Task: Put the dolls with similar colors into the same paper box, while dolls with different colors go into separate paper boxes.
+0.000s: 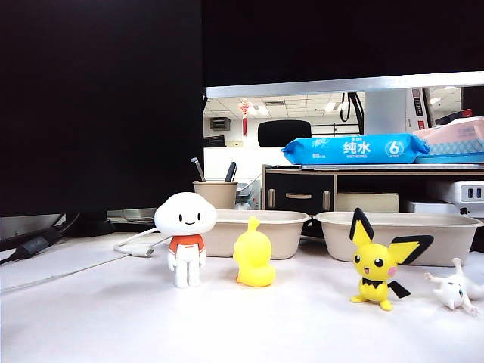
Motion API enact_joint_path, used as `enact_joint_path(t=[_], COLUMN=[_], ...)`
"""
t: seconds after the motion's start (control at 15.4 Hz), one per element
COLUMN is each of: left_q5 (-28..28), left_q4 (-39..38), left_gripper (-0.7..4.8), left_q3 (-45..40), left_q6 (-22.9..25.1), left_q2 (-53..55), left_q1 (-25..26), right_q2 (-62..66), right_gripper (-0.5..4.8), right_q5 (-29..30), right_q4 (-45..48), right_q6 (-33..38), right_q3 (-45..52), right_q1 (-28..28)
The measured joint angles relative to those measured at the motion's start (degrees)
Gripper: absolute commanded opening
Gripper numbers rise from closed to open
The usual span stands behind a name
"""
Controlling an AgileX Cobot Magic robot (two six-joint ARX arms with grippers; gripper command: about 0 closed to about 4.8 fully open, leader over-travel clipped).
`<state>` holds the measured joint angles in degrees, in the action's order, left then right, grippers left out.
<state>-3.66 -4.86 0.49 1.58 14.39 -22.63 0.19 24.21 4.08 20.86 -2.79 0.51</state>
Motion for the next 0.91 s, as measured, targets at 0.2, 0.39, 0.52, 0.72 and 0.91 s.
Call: enact_joint_path(t=[0.2,0.39,0.52,0.72,0.91], left_q5=[-0.2,-0.2,-0.2,-0.2,0.0], left_q4=[0.0,0.4,1.0,1.2,1.2], left_gripper=[-0.05,-0.05,-0.05,-0.05,-0.05], left_q3=[0.0,0.0,0.0,0.0,0.0], left_q6=[0.0,0.0,0.0,0.0,0.0], left_q2=[0.1,3.2,3.5,3.6,3.5], left_q1=[-4.0,-4.5,-4.5,-4.5,-7.5], right_q2=[0.3,5.9,14.3,29.9,48.2], right_gripper=[-0.01,-0.01,-0.01,-0.01,0.11], right_q5=[3.2,6.0,6.1,5.4,-1.4], right_q4=[-3.1,-3.4,-3.3,-2.7,-2.6], right_q6=[2.2,3.0,3.0,2.4,-1.8], right_q3=[-4.9,-10.8,-16.0,-22.6,-29.9], right_q1=[0.1,1.0,5.1,15.7,32.6])
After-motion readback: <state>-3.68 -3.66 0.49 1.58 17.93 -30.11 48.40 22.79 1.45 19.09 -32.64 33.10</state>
